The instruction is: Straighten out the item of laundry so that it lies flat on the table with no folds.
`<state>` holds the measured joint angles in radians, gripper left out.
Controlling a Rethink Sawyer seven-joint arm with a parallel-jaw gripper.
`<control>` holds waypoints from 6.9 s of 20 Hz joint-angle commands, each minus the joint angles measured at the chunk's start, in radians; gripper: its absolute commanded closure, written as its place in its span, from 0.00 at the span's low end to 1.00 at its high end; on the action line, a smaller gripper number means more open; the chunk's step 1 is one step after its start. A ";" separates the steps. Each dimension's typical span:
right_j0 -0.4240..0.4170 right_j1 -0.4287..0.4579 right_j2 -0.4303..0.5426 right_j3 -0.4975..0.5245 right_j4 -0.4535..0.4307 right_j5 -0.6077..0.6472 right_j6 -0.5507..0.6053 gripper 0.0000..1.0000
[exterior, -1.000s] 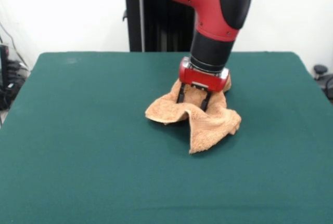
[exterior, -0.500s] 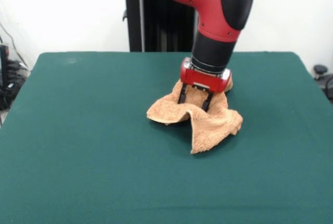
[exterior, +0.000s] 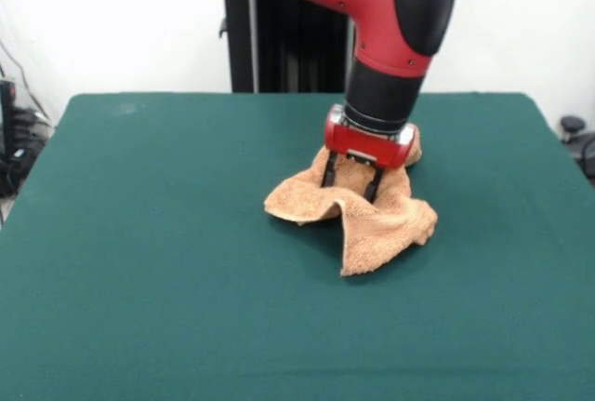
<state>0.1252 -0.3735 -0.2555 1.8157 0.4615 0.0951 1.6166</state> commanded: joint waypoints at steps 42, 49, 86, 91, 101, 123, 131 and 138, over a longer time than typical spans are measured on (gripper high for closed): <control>0.106 0.018 0.199 -0.054 0.179 0.152 0.317 0.00; 0.089 0.112 0.219 -0.150 0.222 0.095 0.315 0.00; -0.171 0.200 0.286 -0.195 -0.141 -0.038 0.106 0.00; -0.187 0.205 0.290 -0.204 -0.189 -0.037 0.119 0.00; -0.216 0.222 0.304 -0.230 -0.263 -0.044 0.122 0.00; -0.341 0.272 0.352 -0.354 -0.500 0.031 0.032 0.00; -0.379 0.267 0.374 -0.379 -0.591 0.076 0.014 0.00; -0.400 0.274 0.390 -0.412 -0.654 0.093 0.006 0.00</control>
<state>-0.2002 -0.3745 0.1770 1.5837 -0.0177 0.5726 1.6200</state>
